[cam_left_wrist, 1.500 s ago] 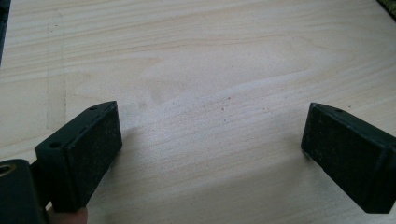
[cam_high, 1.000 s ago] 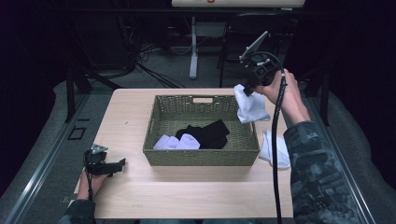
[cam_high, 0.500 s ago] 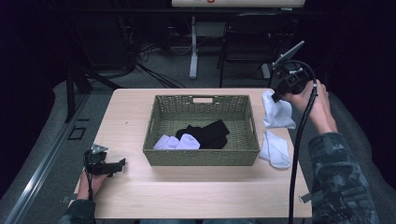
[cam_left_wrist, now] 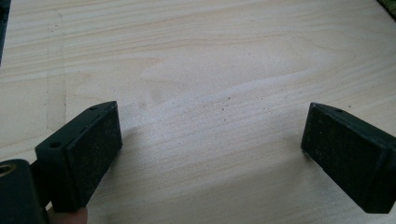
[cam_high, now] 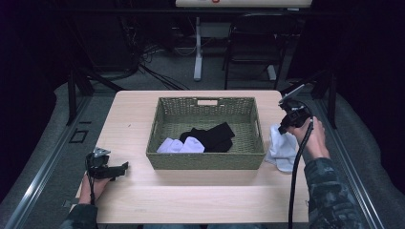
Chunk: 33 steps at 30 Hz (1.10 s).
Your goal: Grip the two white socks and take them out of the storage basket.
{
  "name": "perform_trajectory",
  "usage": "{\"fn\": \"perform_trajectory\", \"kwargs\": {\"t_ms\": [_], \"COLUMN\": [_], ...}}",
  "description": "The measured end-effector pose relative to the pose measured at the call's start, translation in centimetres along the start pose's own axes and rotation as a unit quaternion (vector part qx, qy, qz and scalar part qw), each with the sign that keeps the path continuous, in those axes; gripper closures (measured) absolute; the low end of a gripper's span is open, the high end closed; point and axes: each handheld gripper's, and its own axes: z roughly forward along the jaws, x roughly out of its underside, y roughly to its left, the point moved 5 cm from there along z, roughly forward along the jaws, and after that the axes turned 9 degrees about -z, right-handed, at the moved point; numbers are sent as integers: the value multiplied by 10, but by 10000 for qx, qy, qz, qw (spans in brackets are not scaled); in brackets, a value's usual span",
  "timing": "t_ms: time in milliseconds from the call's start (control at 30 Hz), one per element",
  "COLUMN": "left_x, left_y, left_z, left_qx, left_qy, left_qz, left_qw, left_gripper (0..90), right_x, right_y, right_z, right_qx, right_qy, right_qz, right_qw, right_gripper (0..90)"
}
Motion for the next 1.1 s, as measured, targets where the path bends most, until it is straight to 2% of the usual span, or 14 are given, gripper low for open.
{"fn": "perform_trajectory", "kwargs": {"t_ms": [67,100,167,300,467,500,533,567,600,667,833,900,933,1100], "left_x": [0,0,0,0,0,0,0,0,0,0,0,0,0,0], "left_y": [0,0,0,0,0,0,0,0,0,0,0,0,0,0], "left_z": [0,0,0,0,0,0,0,0,0,0,0,0,0,0], "left_qx": [0,1,0,0,0,0,1,1,0,-1,-2,0,0,-2], "left_qy": [1,2,1,0,5,5,1,1,0,6,5,-1,1,6], "left_qz": [1,0,0,-1,-6,-6,0,0,0,-4,-5,-2,-1,-4], "left_qw": [10000,10000,10000,10000,10000,10000,10000,10000,10000,10000,10000,10000,10000,10000], "left_gripper": [50,50,50,50,50,50,50,50,50,50,50,50,50,50], "right_x": [2,5,8,10,16,16,20,20,24,29,44,48,55,73], "right_y": [-1,0,-1,-3,1,1,5,5,8,11,18,19,23,27], "right_z": [8,22,33,36,24,24,17,17,9,1,-13,-15,-17,-19], "right_qx": [-49,-34,-20,33,25,25,34,34,10,-100,-102,-96,-138,-86], "right_qy": [-4,-41,11,-143,-366,-366,-562,-562,-736,-884,-1159,-1205,-1380,-1486], "right_qz": [18,124,146,185,69,69,69,69,27,5,-91,-94,-67,-136], "right_qw": [10000,9999,9999,9997,9993,9993,9984,9984,9973,9960,9932,9926,9903,9888], "right_gripper": [839,832,796,701,505,505,425,425,373,313,141,137,88,42]}}
